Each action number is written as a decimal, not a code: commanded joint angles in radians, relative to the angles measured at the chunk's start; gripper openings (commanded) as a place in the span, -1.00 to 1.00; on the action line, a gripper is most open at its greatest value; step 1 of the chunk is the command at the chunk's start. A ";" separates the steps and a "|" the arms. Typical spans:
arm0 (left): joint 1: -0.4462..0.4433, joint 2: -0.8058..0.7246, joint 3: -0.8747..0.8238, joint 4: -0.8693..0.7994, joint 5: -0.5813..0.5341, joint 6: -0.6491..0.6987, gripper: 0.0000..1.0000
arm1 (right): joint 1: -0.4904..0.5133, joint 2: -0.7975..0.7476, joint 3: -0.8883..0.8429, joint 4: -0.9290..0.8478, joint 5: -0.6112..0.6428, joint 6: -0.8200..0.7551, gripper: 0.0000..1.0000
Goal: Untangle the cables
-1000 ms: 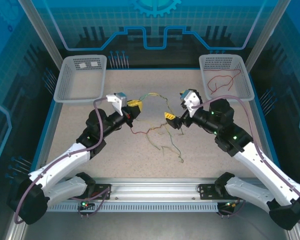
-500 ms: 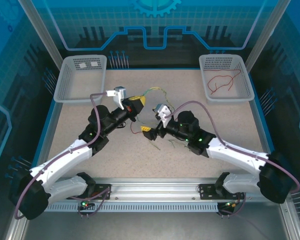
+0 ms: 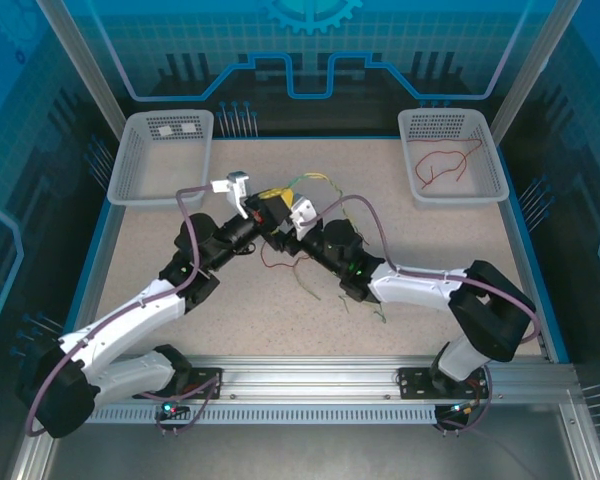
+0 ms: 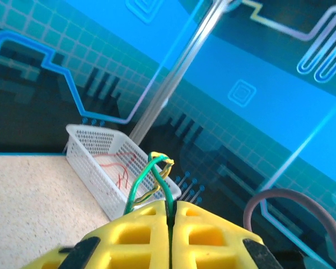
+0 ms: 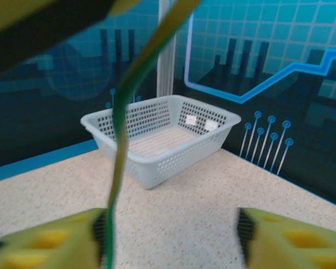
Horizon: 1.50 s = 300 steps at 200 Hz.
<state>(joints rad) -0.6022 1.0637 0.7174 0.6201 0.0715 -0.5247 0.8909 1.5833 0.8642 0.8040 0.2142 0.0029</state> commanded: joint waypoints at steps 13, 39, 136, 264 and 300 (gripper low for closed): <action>-0.020 -0.101 -0.039 -0.008 -0.055 0.066 -1.00 | 0.026 0.002 0.041 0.001 0.068 -0.039 -1.00; 0.004 -0.186 -0.039 -0.117 -0.123 0.131 -1.00 | 0.021 -0.028 -0.018 -0.092 0.141 -0.054 -1.00; 0.188 -0.389 -0.039 -0.313 -0.168 0.214 -1.00 | -0.261 -0.179 -0.115 -0.400 0.323 -0.066 -1.00; 0.580 -0.323 -0.222 -0.186 -0.126 0.055 -1.00 | -0.568 -0.468 -0.172 -0.584 0.288 -0.100 -1.00; 0.654 -0.303 -0.219 -0.189 -0.072 0.033 -1.00 | -0.588 -0.516 -0.155 -0.626 0.249 -0.082 -1.00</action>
<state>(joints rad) -0.1135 0.7715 0.4946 0.3706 0.3080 -0.4568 0.4709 1.1328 0.7170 0.2668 0.1215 -0.1341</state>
